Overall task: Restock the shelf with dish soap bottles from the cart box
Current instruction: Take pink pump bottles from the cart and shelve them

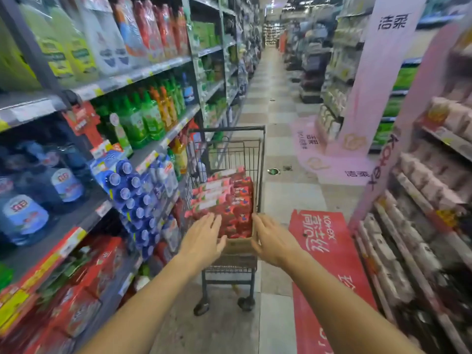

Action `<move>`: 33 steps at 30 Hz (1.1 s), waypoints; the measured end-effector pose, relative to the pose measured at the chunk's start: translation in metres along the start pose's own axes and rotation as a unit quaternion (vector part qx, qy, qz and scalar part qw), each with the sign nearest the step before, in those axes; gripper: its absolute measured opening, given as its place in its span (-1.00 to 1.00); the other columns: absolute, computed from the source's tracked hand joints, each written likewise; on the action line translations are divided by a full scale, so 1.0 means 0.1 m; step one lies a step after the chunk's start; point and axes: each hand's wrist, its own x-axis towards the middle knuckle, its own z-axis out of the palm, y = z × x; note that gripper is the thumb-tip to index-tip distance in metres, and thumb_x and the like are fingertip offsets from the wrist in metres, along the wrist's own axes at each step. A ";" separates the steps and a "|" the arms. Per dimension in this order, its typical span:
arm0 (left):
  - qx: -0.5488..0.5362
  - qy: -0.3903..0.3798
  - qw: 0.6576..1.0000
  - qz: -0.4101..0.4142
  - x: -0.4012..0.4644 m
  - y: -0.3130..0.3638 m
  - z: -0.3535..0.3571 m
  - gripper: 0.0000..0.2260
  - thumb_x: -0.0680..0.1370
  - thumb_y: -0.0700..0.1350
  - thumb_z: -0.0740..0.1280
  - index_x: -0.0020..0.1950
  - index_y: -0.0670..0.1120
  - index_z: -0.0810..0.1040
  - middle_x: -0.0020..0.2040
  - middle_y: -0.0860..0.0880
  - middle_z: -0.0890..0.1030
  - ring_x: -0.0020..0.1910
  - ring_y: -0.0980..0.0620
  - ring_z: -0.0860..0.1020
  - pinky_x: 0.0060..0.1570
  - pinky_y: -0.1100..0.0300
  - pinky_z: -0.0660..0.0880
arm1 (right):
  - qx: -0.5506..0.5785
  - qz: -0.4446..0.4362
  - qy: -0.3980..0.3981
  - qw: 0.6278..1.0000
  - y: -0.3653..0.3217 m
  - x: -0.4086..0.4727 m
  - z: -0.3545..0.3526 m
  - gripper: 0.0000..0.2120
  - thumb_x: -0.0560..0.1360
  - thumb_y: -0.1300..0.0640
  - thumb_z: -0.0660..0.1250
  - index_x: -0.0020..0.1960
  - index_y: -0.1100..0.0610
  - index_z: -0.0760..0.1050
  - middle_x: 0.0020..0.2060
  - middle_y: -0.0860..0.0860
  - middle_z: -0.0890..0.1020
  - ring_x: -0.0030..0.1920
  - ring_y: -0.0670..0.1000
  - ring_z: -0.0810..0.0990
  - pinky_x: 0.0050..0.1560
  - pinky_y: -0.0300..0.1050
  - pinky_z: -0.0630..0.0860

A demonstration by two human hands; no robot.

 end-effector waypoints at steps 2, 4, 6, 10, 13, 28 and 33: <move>-0.005 -0.021 1.000 -0.001 0.20 0.14 0.13 -0.42 0.67 0.12 0.07 0.61 -0.13 0.07 0.59 -0.10 0.15 0.57 -0.06 0.12 0.53 0.08 0.09 | 0.003 0.011 -0.003 1.000 0.22 0.03 -0.03 -0.41 0.64 -0.02 0.16 0.58 0.18 0.09 0.50 0.12 0.30 0.48 0.12 0.28 0.46 0.00 0.26; -0.015 -0.035 0.999 -0.005 0.40 0.28 0.23 -0.42 0.67 0.11 0.07 0.61 -0.14 0.04 0.59 -0.12 0.14 0.57 -0.07 0.10 0.54 0.09 0.07 | -0.005 0.018 -0.010 1.000 0.43 0.10 -0.06 -0.43 0.64 -0.01 0.18 0.56 0.18 0.12 0.48 0.13 0.32 0.46 0.13 0.29 0.47 0.00 0.27; -0.018 -0.038 0.999 -0.001 0.59 0.40 0.29 -0.42 0.67 0.10 0.07 0.61 -0.14 0.03 0.59 -0.12 0.15 0.57 -0.07 0.11 0.52 0.11 0.06 | -0.012 0.019 -0.011 1.000 0.60 0.22 -0.07 -0.46 0.64 0.00 0.18 0.54 0.18 0.15 0.46 0.13 0.34 0.45 0.13 0.31 0.46 0.00 0.27; -0.005 -0.044 0.999 0.001 0.97 0.46 0.43 -0.44 0.67 0.10 0.09 0.59 -0.15 0.09 0.55 -0.13 0.23 0.53 -0.09 0.19 0.50 0.09 0.10 | -0.002 0.027 -0.039 0.999 0.80 0.55 0.06 -0.48 0.64 -0.01 0.18 0.51 0.17 0.20 0.44 0.12 0.37 0.42 0.14 0.34 0.43 0.01 0.31; 0.008 -0.065 0.998 -0.006 1.39 0.37 0.62 -0.43 0.66 0.12 0.06 0.59 -0.14 0.10 0.56 -0.14 0.23 0.53 -0.08 0.19 0.51 0.06 0.10 | 0.003 0.027 -0.073 0.997 0.97 0.86 0.16 -0.53 0.64 -0.03 0.17 0.48 0.14 0.24 0.43 0.11 0.38 0.42 0.13 0.34 0.42 0.01 0.32; -0.069 -0.114 0.984 -0.117 3.36 -0.24 1.18 -0.50 0.65 0.11 0.08 0.50 -0.17 0.26 0.41 -0.14 0.40 0.38 -0.12 0.36 0.36 0.03 0.29 | -0.032 0.002 -0.208 0.978 1.75 3.32 0.23 -0.51 0.60 -0.05 0.24 0.46 0.09 0.28 0.36 0.11 0.47 0.38 0.15 0.43 0.38 0.06 0.40; -0.060 -0.126 0.979 -0.146 3.66 -0.41 1.29 -0.47 0.66 0.12 0.08 0.53 -0.17 0.22 0.47 -0.14 0.35 0.43 -0.12 0.32 0.40 0.02 0.25 | -0.059 -0.028 -0.238 0.969 1.87 3.93 0.40 -0.54 0.60 0.00 0.23 0.45 0.15 0.30 0.34 0.13 0.48 0.35 0.16 0.44 0.33 0.05 0.44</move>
